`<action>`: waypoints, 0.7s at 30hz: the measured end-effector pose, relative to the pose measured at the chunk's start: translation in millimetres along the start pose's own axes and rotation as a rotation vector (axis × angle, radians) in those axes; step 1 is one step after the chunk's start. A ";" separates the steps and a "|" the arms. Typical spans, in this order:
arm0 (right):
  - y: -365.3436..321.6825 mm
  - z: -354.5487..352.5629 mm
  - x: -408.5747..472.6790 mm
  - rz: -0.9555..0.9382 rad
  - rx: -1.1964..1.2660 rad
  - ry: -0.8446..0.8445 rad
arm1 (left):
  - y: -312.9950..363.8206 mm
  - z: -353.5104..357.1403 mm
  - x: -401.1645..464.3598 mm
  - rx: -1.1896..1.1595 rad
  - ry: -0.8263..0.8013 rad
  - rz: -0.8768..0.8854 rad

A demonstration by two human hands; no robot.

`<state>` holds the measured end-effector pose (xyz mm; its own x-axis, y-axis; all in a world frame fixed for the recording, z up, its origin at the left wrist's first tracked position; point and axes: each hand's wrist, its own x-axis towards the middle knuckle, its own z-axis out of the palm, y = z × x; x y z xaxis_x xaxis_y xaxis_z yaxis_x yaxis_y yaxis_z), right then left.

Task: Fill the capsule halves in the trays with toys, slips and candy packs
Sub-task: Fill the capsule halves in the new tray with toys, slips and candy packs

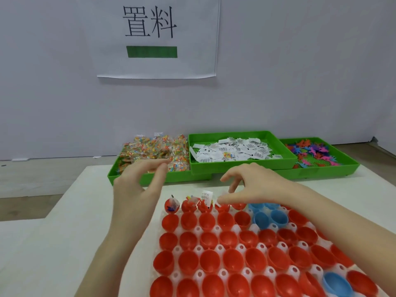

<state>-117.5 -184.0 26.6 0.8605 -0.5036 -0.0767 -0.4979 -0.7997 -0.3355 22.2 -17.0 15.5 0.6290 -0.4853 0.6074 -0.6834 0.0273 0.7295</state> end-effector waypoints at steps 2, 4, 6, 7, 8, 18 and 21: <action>8.6 -9.8 -4.0 0.013 0.027 0.166 | -5.6 -4.4 9.0 -0.032 0.042 -0.085; 28.8 -22.9 -6.3 0.034 0.170 0.507 | -18.0 -5.9 24.2 0.006 0.013 -0.176; 64.1 -35.1 -8.1 0.106 0.261 0.872 | -35.1 -2.6 42.9 0.079 -0.031 -0.251; 86.2 -38.5 -8.7 0.196 0.237 0.973 | -44.7 -0.1 51.9 0.146 -0.059 -0.287; 109.9 -40.0 -8.0 0.306 0.176 0.989 | -53.8 3.1 60.0 0.243 -0.095 -0.313; 198.4 -22.7 15.4 0.731 -0.050 0.307 | -92.6 28.2 81.1 0.834 -0.295 -0.357; 199.6 -30.9 18.7 0.730 0.134 0.351 | -92.6 32.5 81.1 0.658 -0.191 -0.417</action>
<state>-204.0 -363.2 -12.8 0.2304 -0.9727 -0.0282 -0.8832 -0.1968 -0.4258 124.5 -87.3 -13.0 0.8470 -0.4849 0.2176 -0.5219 -0.6810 0.5137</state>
